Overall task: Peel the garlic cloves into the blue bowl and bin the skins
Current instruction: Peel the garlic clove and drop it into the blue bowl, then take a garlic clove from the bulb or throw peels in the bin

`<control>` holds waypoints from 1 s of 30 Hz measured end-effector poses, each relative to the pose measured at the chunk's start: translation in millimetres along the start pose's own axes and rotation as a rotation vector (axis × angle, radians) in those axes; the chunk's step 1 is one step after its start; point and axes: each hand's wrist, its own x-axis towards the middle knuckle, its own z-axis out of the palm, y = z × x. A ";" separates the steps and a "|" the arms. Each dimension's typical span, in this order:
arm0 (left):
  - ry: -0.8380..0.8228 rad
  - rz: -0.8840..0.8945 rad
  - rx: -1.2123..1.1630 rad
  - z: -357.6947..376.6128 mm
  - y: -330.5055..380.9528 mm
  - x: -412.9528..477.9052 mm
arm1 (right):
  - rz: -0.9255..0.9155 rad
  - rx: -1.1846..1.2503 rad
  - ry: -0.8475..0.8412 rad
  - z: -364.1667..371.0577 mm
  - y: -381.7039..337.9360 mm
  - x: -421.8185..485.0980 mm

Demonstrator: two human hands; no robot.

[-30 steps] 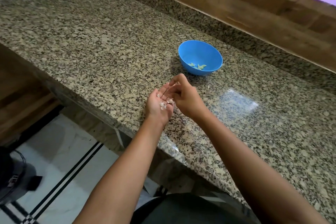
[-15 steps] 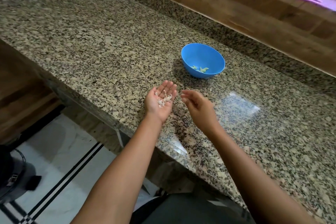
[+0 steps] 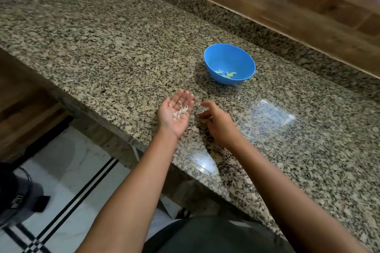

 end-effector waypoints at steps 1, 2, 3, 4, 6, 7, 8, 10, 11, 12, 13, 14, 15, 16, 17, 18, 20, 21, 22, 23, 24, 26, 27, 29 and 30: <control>0.002 0.002 -0.002 0.0 0.7 -0.1 | -0.007 -0.022 -0.007 0.7 0.7 -0.4; 0.005 0.006 -0.002 0.1 1.2 0.3 | -0.017 -0.043 -0.008 1.7 1.8 -0.9; 0.009 0.011 -0.002 0.4 1.4 0.6 | -0.028 -0.058 -0.005 2.6 2.5 -1.5; 0.013 0.015 0.000 0.5 1.5 1.3 | -0.039 -0.064 0.001 3.2 3.1 -1.5; 0.020 0.019 0.008 0.7 0.7 1.7 | -0.051 -0.071 0.004 3.4 3.0 -0.5; 0.020 0.019 0.012 1.2 0.0 1.4 | -0.058 -0.082 -0.002 2.9 1.8 -0.2; 0.021 0.020 0.014 1.5 -0.9 1.8 | -0.068 -0.104 -0.009 3.5 1.1 0.3; 0.020 0.019 0.008 2.5 -2.6 2.0 | -0.083 -0.169 -0.023 5.2 -0.8 1.1; 0.020 0.016 0.005 3.3 -3.2 1.6 | -0.079 -0.195 -0.031 6.5 -1.6 1.4; 0.020 0.011 0.008 4.2 -4.2 1.5 | -0.068 -0.206 -0.040 7.5 -2.4 2.2; 0.019 0.008 0.012 4.9 -5.0 1.2 | -0.046 -0.193 -0.044 8.0 -3.2 2.9; 0.018 0.006 0.019 5.0 -6.1 0.9 | -0.011 -0.144 -0.034 8.6 -3.5 3.7; 0.017 0.005 0.024 5.2 -6.9 0.2 | 0.030 -0.063 -0.006 8.1 -5.0 3.7; 0.016 0.004 0.030 5.1 -7.4 0.2 | 0.067 0.032 0.032 7.7 -6.5 3.5; 0.018 0.001 0.034 4.7 -7.9 -0.1 | 0.085 0.118 0.074 6.6 -9.7 2.2; 0.022 0.001 0.039 4.8 -8.3 -0.5 | 0.086 0.183 0.117 6.2 -13.0 1.7; 0.043 -0.008 0.074 6.2 -8.8 -3.4 | 0.053 0.248 0.186 1.8 -23.8 1.7; 0.054 -0.019 0.109 6.7 -9.4 -4.8 | 0.029 0.262 0.208 -0.8 -30.1 2.6; 0.062 -0.028 0.155 7.3 -10.0 -5.9 | 0.003 0.278 0.217 -2.9 -35.9 4.1; 0.067 -0.032 0.200 7.5 -10.1 -7.7 | -0.021 0.282 0.204 -5.0 -41.2 5.2; 0.073 -0.031 0.230 7.8 -10.2 -10.4 | -0.042 0.270 0.180 -5.6 -45.5 6.5; 0.069 -0.009 0.245 7.2 -8.1 -14.9 | -0.086 0.212 0.137 -4.7 -54.2 7.3; 0.064 0.003 0.241 6.8 -5.9 -17.5 | -0.112 0.192 0.141 -3.0 -58.7 7.5; 0.069 0.005 0.216 4.5 2.1 -22.6 | -0.141 0.187 0.171 1.6 -68.2 7.8; 0.088 0.001 0.207 1.4 6.3 -23.7 | -0.144 0.191 0.176 4.1 -73.5 8.3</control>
